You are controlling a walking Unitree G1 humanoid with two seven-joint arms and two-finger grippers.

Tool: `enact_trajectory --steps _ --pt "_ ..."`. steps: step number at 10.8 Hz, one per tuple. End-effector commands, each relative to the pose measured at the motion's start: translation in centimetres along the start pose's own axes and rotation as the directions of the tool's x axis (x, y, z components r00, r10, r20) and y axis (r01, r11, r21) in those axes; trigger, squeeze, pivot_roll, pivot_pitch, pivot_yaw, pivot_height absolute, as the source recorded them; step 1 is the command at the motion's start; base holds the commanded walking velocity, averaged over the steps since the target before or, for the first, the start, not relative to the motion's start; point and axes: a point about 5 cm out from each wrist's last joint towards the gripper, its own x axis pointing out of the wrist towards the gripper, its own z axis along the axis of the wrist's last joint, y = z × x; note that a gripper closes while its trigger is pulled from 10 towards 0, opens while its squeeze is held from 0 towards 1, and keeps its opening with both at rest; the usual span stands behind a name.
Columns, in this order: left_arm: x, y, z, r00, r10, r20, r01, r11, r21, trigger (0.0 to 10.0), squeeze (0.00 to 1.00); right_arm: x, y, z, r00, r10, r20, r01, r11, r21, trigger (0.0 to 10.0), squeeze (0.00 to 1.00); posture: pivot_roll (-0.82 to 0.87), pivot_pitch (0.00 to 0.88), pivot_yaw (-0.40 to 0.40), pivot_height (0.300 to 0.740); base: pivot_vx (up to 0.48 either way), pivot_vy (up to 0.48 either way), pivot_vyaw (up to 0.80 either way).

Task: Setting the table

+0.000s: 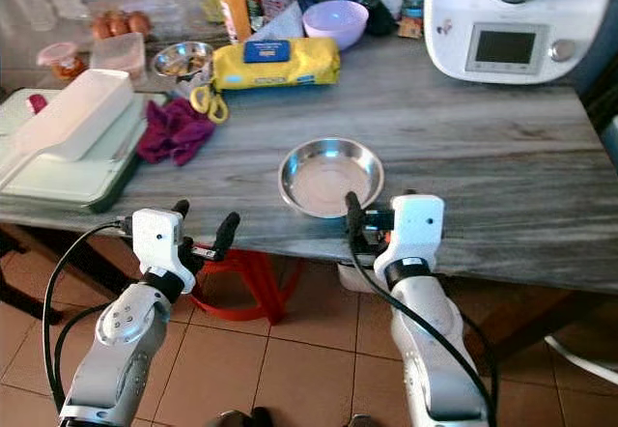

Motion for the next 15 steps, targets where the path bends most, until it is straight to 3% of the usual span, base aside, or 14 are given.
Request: enact_trajectory --steps 1,6,9,13,15 --pt "-0.2 0.4 -0.4 0.999 0.016 -0.028 -0.015 1.0 0.012 10.0 0.0 0.1 0.1 0.2 1.0 0.007 0.012 -0.007 1.0 -0.001 10.0 0.0 -0.14 0.154 0.098 0.74 0.0 0.0 0.0" --pt "-0.2 0.5 -0.7 0.998 0.027 -0.052 -0.026 1.0 0.013 10.0 0.0 0.5 -0.6 0.2 1.0 -0.029 0.009 0.028 0.997 0.067 10.0 0.0 -0.14 0.155 0.095 0.74 -0.247 0.0 0.0" --pt "-0.1 0.4 -0.7 0.998 0.021 -0.055 -0.021 1.0 0.013 10.0 0.0 0.7 -1.1 0.0 0.998 -0.059 0.003 0.058 0.996 0.064 10.0 0.0 -0.14 0.151 0.094 0.74 -0.35 0.0 0.0" --pt "-0.1 0.4 -0.8 0.998 0.018 -0.054 -0.017 1.0 0.02 10.0 0.0 0.9 -1.0 -0.3 0.998 -0.069 -0.008 0.069 0.996 0.053 10.0 0.0 -0.14 0.148 0.096 0.74 -0.337 0.0 0.0" --pt "-0.2 0.3 -0.8 0.998 0.017 -0.055 -0.016 1.0 0.02 10.0 0.0 0.9 -0.7 -0.4 0.998 -0.059 -0.011 0.06 0.994 0.086 10.0 0.0 -0.14 0.155 0.099 0.74 -0.311 0.0 0.0"
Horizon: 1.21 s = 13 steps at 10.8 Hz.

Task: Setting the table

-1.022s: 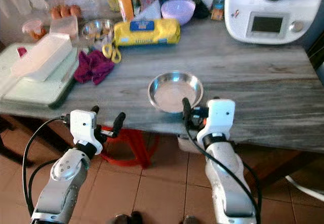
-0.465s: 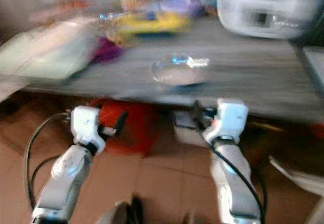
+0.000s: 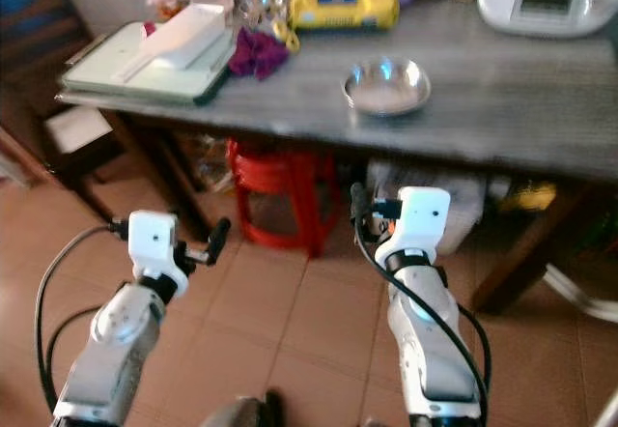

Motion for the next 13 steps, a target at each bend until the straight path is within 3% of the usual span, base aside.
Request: enact_trajectory --steps 1,4,5,6,13 --pt "-0.06 -0.07 0.14 1.0 -0.011 0.001 0.011 1.0 0.015 10.0 0.0 -0.11 -0.05 0.13 1.0 -0.001 0.004 0.001 1.0 0.006 10.0 0.0 -0.14 0.157 0.096 0.74 -0.3 0.0 0.0" --pt "-0.08 -0.16 0.07 1.0 -0.013 0.0 0.013 1.0 0.015 10.0 0.0 0.18 -0.63 0.17 0.999 -0.047 0.023 0.047 0.998 -0.039 10.0 0.0 -0.14 0.158 0.094 0.74 -0.298 0.0 0.0" --pt "-0.08 -0.17 0.05 1.0 -0.014 -0.001 0.014 1.0 0.014 10.0 0.0 0.15 -0.63 -0.09 0.999 -0.04 -0.007 0.04 0.999 0.011 10.0 0.0 -0.14 0.159 0.095 0.74 -0.292 0.0 0.0" --pt "-0.09 -0.17 0.06 1.0 -0.017 0.001 0.017 1.0 0.016 10.0 0.0 0.09 -0.65 -0.21 0.999 -0.041 -0.017 0.041 0.999 -0.005 10.0 0.0 -0.14 0.159 0.096 0.74 -0.277 0.0 0.0" --pt "-0.37 -0.38 0.4 0.995 -0.084 0.046 0.082 0.996 0.042 10.0 0.0 -0.13 -0.34 -0.3 1.0 -0.022 -0.015 0.022 1.0 0.004 10.0 0.0 -0.14 0.165 0.108 0.74 0.0 0.0 0.0"
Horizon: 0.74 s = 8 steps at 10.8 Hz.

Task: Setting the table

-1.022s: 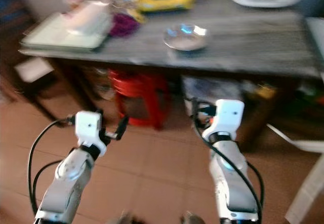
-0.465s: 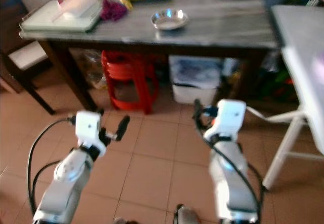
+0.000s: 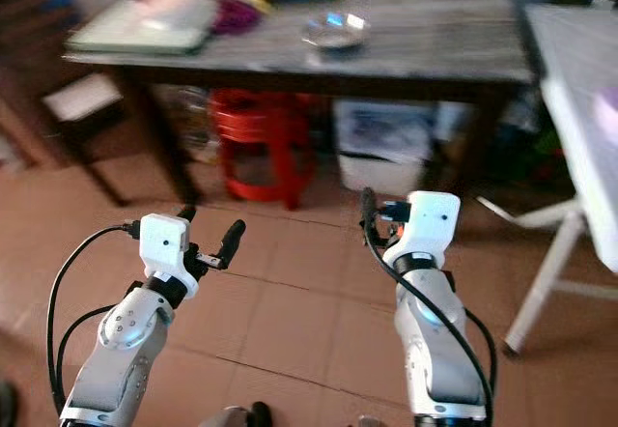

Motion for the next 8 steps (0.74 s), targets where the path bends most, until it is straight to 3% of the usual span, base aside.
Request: enact_trajectory --steps 1,8 --pt "-0.17 0.27 -0.02 1.0 -0.001 -0.002 0.001 1.0 0.01 10.0 0.0 -0.17 -0.04 -0.06 1.0 -0.003 -0.003 0.003 1.0 -0.001 10.0 0.0 -0.14 0.165 0.108 0.74 0.0 -0.36 0.0" --pt "-0.4 0.26 -0.1 1.0 0.006 0.002 -0.006 1.0 0.014 10.0 0.0 -0.08 -0.2 0.12 1.0 -0.009 0.008 0.009 1.0 -0.009 10.0 0.0 -0.14 0.16 0.098 0.74 0.0 -0.388 0.0"
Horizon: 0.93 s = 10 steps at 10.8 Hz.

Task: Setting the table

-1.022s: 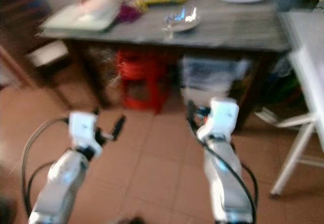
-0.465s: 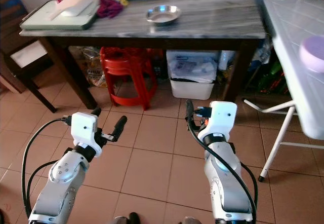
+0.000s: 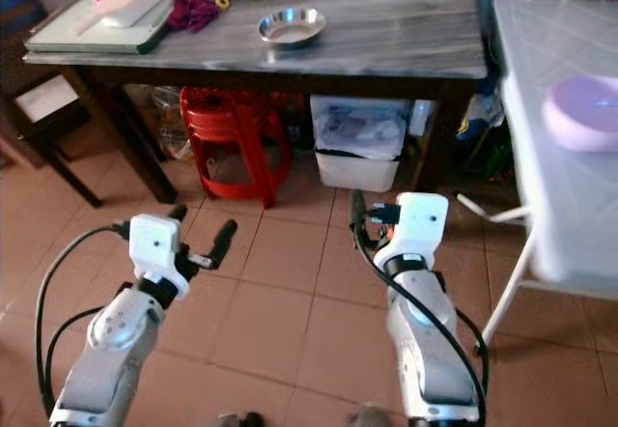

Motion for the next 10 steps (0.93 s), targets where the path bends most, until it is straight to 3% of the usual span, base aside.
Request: enact_trajectory --steps 1,3,7,10 --pt "-0.1 -0.17 -0.03 1.0 -0.012 -0.002 0.012 1.0 0.012 10.0 0.0 -0.05 -0.45 0.36 1.0 -0.023 0.014 0.023 1.0 0.001 10.0 0.0 -0.14 0.163 0.099 0.74 0.0 -0.409 0.0" --pt "-0.02 -0.19 0.03 1.0 -0.014 0.002 0.014 1.0 0.01 10.0 0.0 -0.03 -0.62 0.31 0.999 -0.033 0.012 0.033 0.999 0.001 10.0 0.0 -0.14 0.164 0.101 0.74 0.0 -0.403 0.0" --pt "0.14 -0.44 0.02 1.0 -0.03 0.003 0.03 1.0 0.008 10.0 0.0 -0.14 -0.52 0.32 0.999 -0.039 0.013 0.039 0.999 0.003 10.0 0.0 -0.15 0.166 0.106 0.74 0.0 -0.394 -0.71" --pt "0.28 -0.56 0.09 0.999 -0.032 0.009 0.032 0.999 0.006 10.0 0.0 -0.05 -0.47 0.42 0.999 -0.036 0.018 0.036 0.999 -0.006 10.0 0.0 -0.15 0.163 0.105 0.74 0.0 -0.389 0.0"
